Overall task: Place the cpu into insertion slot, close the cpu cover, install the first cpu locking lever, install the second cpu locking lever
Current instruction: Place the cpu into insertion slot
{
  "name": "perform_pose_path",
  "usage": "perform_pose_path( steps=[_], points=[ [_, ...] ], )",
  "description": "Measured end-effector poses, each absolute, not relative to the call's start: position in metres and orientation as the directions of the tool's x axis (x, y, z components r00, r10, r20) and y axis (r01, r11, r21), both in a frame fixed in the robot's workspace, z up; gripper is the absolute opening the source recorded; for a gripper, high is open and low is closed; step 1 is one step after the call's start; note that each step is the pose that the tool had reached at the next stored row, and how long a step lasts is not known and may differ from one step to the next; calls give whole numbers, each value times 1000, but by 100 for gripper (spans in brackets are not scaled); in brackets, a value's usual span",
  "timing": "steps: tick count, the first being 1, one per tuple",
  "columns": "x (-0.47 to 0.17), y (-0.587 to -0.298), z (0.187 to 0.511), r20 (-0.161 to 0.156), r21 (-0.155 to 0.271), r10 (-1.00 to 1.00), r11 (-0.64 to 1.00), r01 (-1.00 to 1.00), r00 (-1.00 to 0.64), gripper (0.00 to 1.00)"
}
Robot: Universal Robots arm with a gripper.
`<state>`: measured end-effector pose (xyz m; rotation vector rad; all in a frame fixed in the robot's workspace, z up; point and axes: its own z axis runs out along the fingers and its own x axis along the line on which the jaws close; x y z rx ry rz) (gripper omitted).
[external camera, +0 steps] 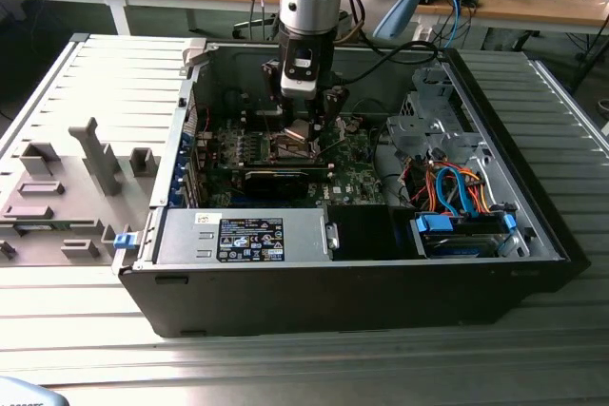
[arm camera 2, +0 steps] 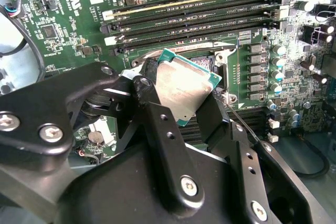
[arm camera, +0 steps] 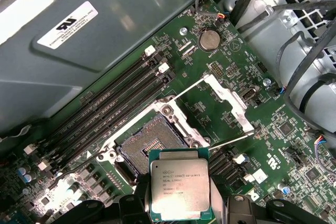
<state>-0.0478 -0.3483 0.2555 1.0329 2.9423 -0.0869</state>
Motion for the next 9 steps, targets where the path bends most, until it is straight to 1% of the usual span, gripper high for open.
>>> perform_pose_path(
  steps=[9],
  points=[
    [-48, -348, 255, -39, -45, 629, 775, 631, -776, 55]
  ],
)
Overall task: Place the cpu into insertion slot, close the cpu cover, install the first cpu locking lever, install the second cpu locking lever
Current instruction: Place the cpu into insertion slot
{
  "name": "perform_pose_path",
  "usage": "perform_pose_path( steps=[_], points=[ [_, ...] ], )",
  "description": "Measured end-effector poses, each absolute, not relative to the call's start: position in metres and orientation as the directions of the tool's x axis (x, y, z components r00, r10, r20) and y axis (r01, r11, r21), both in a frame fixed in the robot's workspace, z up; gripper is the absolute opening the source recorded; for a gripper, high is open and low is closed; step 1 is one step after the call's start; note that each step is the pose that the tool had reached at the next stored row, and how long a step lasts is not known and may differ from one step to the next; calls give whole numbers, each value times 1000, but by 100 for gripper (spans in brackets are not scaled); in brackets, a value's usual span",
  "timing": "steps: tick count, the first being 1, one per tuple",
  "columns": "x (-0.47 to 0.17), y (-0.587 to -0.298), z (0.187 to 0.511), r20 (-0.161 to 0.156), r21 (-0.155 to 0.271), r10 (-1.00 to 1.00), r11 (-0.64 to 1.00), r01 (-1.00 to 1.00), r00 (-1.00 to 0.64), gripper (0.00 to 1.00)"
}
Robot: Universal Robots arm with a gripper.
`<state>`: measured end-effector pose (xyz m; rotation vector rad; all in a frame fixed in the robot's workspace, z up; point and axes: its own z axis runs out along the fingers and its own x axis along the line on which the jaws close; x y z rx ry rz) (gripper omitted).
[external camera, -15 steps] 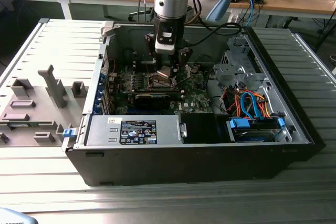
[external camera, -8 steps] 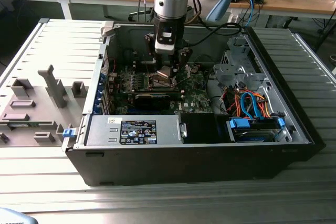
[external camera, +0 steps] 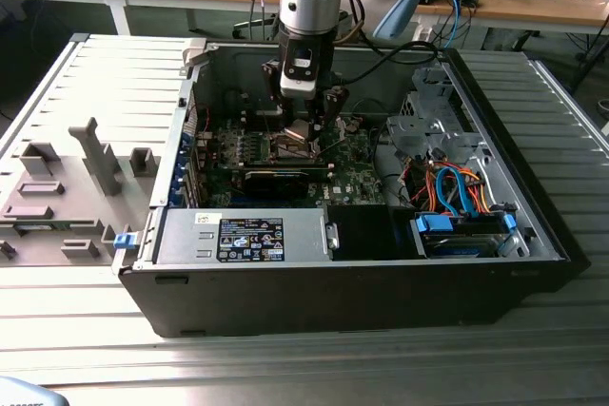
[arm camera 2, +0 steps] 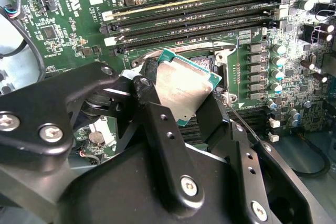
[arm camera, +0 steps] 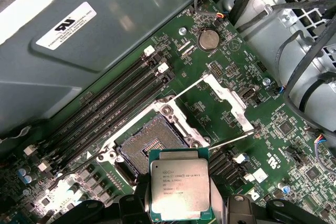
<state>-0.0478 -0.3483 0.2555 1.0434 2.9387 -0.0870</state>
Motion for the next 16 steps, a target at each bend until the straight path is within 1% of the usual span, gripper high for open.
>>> perform_pose_path(
  steps=[16],
  points=[
    [-48, -348, 255, -39, -45, 641, 765, 642, -767, 55]
  ],
)
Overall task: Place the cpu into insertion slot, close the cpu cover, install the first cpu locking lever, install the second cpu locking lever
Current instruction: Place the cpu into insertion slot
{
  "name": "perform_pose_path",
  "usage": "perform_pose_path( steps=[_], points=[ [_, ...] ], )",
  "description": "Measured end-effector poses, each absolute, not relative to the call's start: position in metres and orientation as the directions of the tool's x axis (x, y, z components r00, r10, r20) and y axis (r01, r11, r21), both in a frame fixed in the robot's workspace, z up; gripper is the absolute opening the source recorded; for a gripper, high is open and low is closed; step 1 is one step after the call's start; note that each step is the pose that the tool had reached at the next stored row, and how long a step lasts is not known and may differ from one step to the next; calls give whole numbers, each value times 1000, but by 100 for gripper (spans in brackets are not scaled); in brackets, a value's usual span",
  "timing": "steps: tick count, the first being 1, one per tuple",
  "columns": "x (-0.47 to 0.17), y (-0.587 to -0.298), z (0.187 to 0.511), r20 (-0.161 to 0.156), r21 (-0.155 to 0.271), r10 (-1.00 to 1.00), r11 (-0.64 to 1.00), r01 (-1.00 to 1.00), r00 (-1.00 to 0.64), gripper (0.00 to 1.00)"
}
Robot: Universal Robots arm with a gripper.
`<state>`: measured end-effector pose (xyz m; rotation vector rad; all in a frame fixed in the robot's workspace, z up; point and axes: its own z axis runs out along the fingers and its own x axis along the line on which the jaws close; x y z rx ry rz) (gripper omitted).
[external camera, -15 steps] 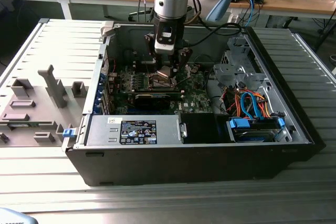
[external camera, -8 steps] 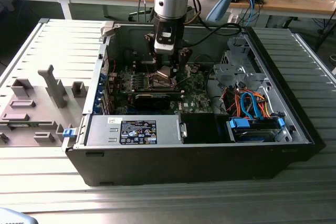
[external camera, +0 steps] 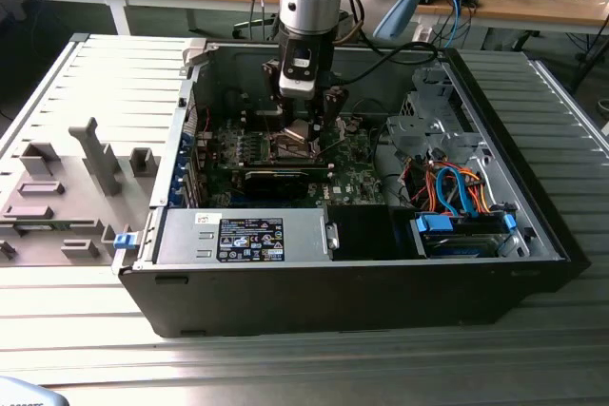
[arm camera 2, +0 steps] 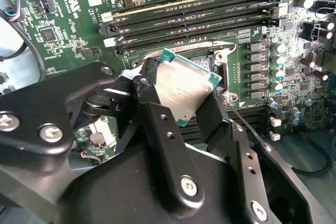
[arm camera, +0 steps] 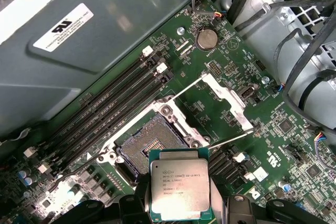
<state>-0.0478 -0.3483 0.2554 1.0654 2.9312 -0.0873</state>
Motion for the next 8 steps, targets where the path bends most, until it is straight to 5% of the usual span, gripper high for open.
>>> perform_pose_path(
  steps=[8],
  points=[
    [-48, -348, 255, -39, -45, 647, 760, 648, -762, 55]
  ],
)
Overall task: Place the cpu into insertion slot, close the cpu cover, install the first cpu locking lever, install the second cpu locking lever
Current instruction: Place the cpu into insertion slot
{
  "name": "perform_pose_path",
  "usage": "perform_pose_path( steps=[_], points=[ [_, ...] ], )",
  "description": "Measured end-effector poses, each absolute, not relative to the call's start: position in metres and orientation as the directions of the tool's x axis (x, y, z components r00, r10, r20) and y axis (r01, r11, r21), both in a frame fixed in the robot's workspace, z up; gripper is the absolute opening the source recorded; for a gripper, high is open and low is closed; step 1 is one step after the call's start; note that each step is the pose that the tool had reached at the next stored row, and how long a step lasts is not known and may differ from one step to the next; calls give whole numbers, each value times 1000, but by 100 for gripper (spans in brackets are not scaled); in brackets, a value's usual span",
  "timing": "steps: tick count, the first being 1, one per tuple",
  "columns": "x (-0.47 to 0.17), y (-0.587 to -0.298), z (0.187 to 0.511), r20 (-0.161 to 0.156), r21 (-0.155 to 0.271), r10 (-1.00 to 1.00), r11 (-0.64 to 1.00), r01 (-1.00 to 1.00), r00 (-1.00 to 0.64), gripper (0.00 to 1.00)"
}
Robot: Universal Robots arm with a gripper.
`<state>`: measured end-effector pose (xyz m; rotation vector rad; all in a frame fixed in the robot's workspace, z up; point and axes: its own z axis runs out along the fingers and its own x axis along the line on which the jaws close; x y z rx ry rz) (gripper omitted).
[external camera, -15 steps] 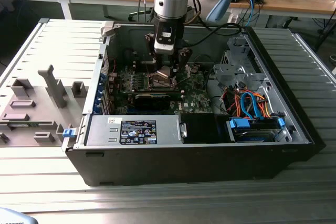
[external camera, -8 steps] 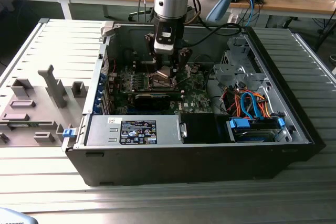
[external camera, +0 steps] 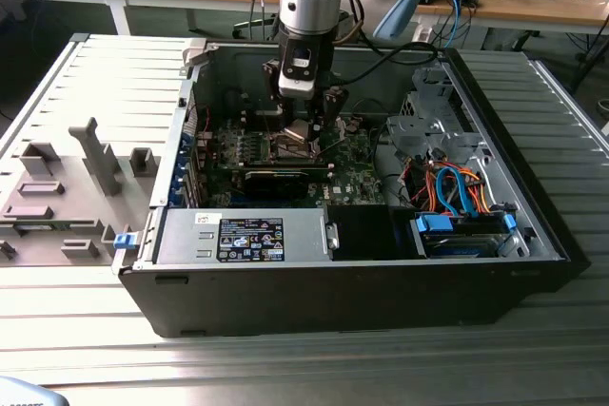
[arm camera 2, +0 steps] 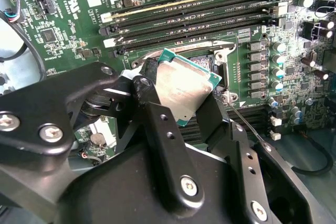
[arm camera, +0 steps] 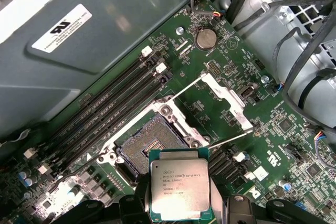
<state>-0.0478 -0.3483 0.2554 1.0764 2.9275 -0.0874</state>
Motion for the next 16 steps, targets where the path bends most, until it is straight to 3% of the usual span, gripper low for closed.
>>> perform_pose_path(
  steps=[16],
  points=[
    [-48, -348, 255, -39, -45, 660, 749, 662, -750, 55]
  ],
)
